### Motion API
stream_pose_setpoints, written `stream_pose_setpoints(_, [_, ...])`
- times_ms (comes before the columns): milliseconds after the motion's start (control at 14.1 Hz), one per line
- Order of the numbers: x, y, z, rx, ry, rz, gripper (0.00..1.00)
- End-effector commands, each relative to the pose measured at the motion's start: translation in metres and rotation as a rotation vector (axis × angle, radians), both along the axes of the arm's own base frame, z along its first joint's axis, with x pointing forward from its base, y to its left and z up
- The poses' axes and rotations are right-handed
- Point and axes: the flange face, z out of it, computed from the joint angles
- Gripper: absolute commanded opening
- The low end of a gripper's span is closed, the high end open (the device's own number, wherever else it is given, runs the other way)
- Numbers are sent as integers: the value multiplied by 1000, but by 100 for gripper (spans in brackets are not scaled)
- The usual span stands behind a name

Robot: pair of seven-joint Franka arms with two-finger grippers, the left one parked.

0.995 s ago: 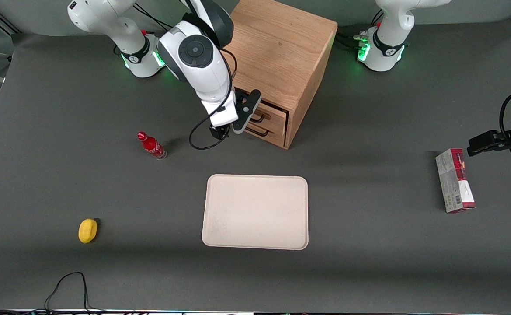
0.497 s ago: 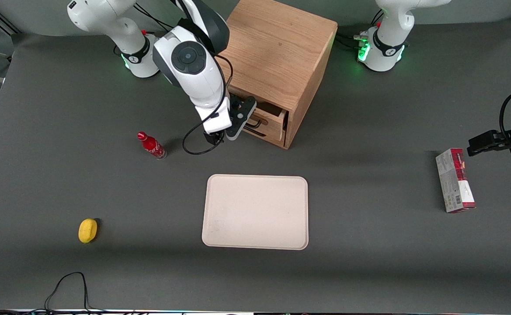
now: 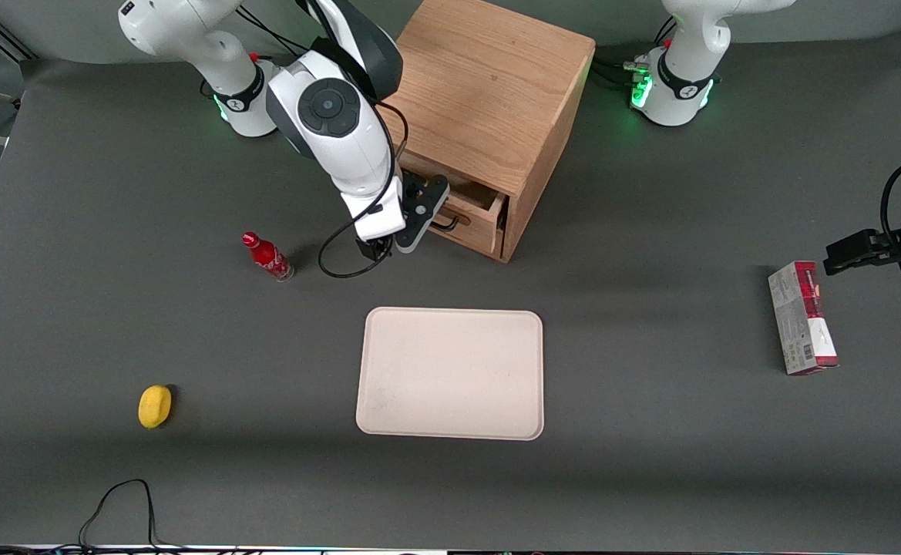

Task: Open upper drawer
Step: 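Pull the upper drawer outward by its handle with the right gripper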

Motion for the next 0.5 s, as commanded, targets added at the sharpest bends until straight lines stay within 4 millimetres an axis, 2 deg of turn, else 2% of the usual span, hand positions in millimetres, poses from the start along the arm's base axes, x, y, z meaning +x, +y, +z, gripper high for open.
stream_pose_setpoints(0, [9,0,-21,-41,-2,72,100])
stream_pose_setpoints(142, [18,-12,-21,-39,-1,56,100])
stream_pose_setpoints(426, [27,-19,-18,-35,-7,42,100])
